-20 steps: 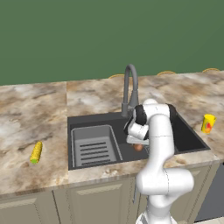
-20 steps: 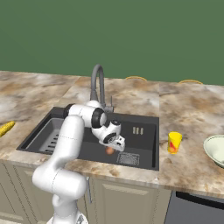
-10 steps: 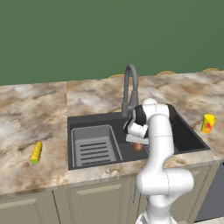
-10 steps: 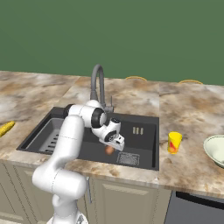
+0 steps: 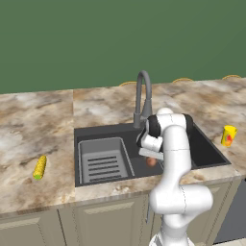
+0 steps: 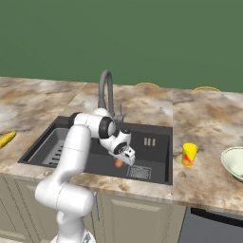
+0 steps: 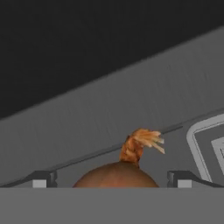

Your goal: Remove the onion and corn from the sink. Then move the bowl and cup from the counter to the sink for washing.

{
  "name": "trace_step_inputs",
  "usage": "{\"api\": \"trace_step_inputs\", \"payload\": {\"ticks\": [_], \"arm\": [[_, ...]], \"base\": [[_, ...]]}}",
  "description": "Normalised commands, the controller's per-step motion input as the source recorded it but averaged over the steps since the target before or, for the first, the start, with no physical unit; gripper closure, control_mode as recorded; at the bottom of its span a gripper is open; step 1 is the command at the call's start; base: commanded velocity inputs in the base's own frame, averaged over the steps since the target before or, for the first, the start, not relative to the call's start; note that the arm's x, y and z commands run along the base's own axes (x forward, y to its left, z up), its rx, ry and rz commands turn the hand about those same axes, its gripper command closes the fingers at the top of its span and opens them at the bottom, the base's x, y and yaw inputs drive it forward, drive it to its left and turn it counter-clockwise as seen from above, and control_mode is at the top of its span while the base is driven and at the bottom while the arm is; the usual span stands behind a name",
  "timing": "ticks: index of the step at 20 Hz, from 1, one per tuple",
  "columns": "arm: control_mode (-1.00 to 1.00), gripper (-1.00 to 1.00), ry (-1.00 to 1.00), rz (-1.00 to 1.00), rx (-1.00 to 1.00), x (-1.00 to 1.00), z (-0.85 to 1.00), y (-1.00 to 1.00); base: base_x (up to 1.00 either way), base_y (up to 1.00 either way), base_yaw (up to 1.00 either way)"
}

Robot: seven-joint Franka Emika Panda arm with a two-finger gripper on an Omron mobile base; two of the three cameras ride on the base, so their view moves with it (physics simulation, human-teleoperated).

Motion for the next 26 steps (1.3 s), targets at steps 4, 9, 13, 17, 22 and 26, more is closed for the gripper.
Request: {"api": "trace_step_inputs", "payload": {"ticks": [4, 9, 13, 17, 22, 26], "arm": [[-1.00, -1.00, 0.04, -0.13, 0.00, -0.16, -0.04, 0.00], [-1.00, -1.00, 0.01, -0.09, 0.00, -0.07, -0.04, 0.04], [-1.00, -1.00, 0.02, -0.08, 0.00, -0.03, -0.06, 0.10], [-1.00, -1.00, 0.04, -0.09, 0.00, -0.04, -0.07, 0.14], [-1.00, -1.00, 0.05, -0.08, 0.00, -0.07, -0.07, 0.17], [-1.00, -1.00, 0.04, -0.06, 0.00, -0.11, -0.10, 0.17]], "base": [[0.00, 0.00, 0.00], [0.00, 0.00, 0.00], [0.00, 0.00, 0.00], [0.00, 0.00, 0.00], [0.00, 0.00, 0.00], [0.00, 0.00, 0.00]]}}
